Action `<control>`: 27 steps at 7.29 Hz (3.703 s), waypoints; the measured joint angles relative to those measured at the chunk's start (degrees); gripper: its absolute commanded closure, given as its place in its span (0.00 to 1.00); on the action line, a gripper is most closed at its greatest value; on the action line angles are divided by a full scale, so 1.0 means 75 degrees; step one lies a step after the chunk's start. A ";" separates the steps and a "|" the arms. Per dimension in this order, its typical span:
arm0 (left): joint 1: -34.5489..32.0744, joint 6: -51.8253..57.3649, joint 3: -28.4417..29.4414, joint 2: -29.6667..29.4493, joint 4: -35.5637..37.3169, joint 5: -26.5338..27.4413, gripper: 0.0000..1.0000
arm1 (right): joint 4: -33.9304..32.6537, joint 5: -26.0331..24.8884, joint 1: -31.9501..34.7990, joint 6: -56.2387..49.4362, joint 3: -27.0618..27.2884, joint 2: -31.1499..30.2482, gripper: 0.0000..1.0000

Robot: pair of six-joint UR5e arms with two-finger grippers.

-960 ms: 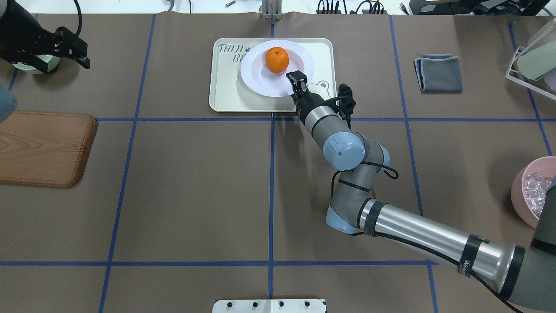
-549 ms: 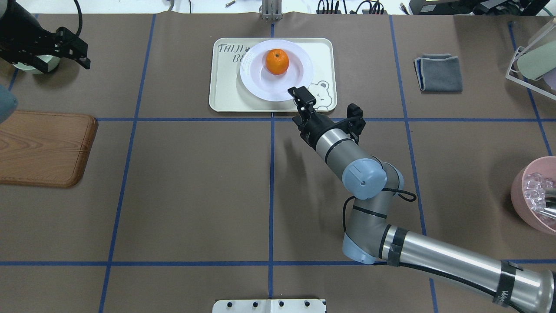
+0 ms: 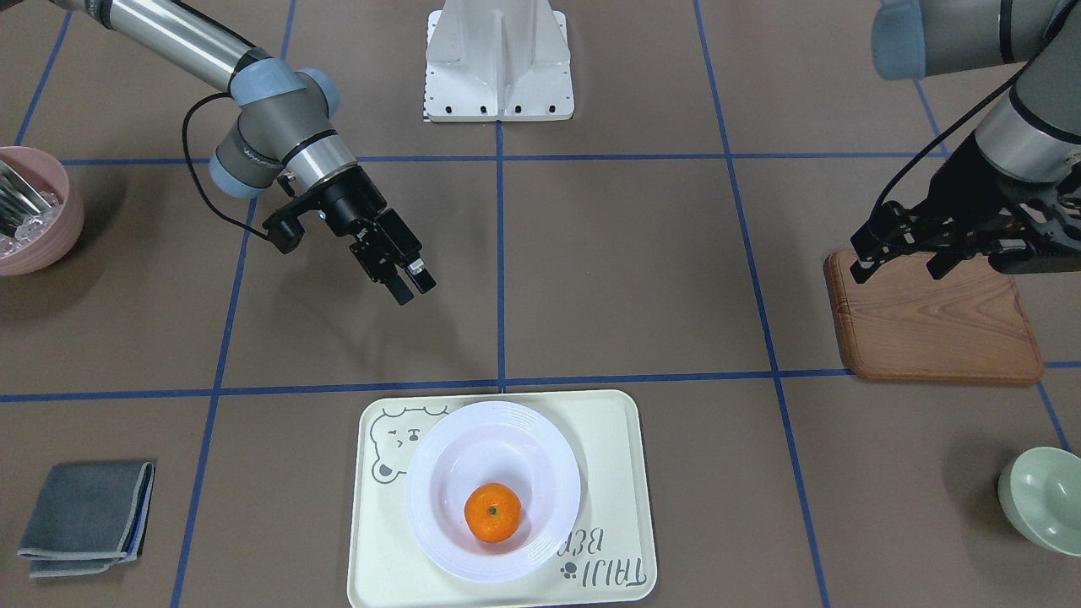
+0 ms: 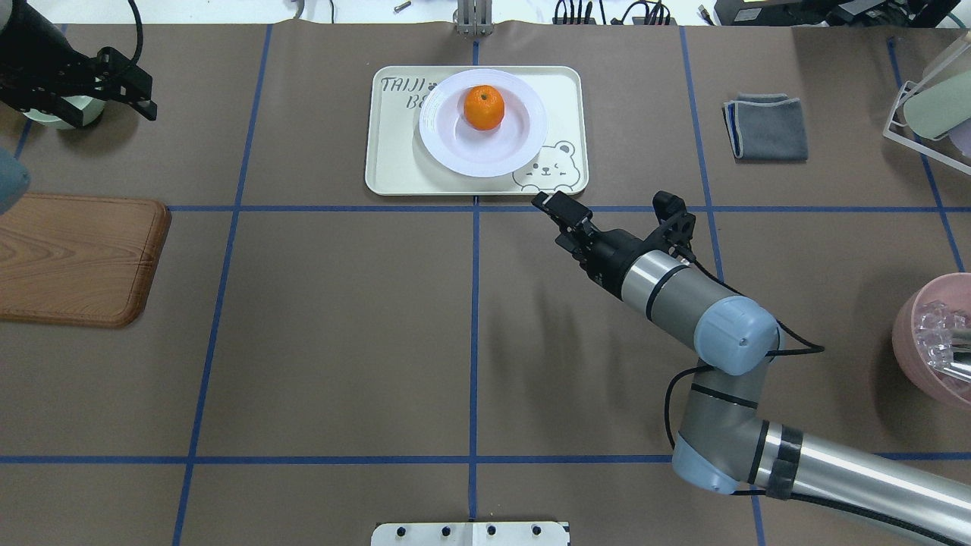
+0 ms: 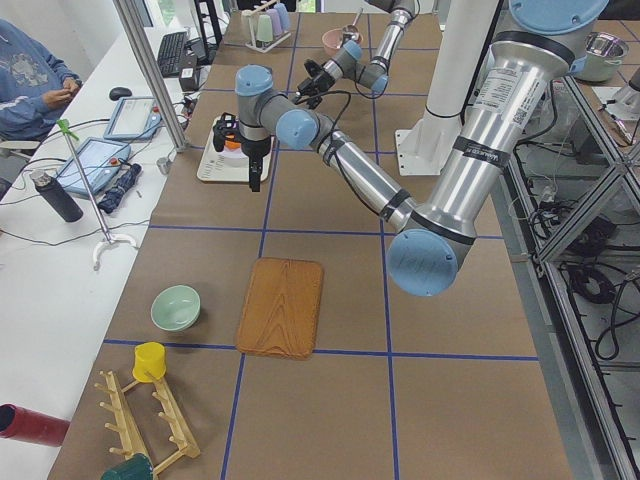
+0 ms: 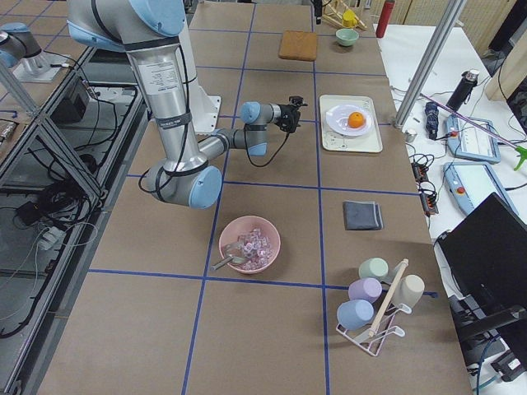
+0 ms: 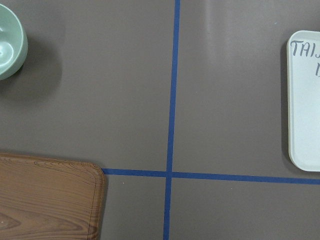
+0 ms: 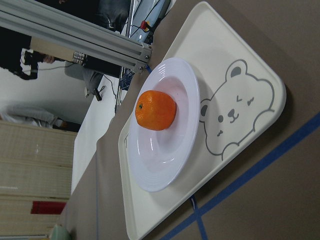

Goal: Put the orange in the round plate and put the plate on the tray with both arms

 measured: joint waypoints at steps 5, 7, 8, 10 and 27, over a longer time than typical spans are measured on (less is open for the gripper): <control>0.0006 0.0101 0.0023 0.0005 0.0000 0.0084 0.03 | -0.2760 0.5105 0.3582 -0.5229 0.0165 -0.0201 0.00; -0.0067 0.0813 0.0092 0.0081 0.0002 0.0245 0.03 | -0.4236 0.6364 0.4934 -0.7929 0.0234 -0.0479 0.00; -0.0187 0.1420 0.0137 0.0237 -0.0005 0.0295 0.03 | -0.4920 0.6770 0.5515 -0.9287 0.0362 -0.0747 0.00; -0.0686 0.3003 0.0266 0.0621 -0.0009 0.0313 0.03 | -0.6667 0.7261 0.6352 -1.1226 0.1107 -0.1185 0.00; -0.2341 0.5588 0.1024 0.2194 0.0079 -0.0998 0.02 | -1.2891 0.7421 0.7728 -1.5811 0.2301 -0.1332 0.00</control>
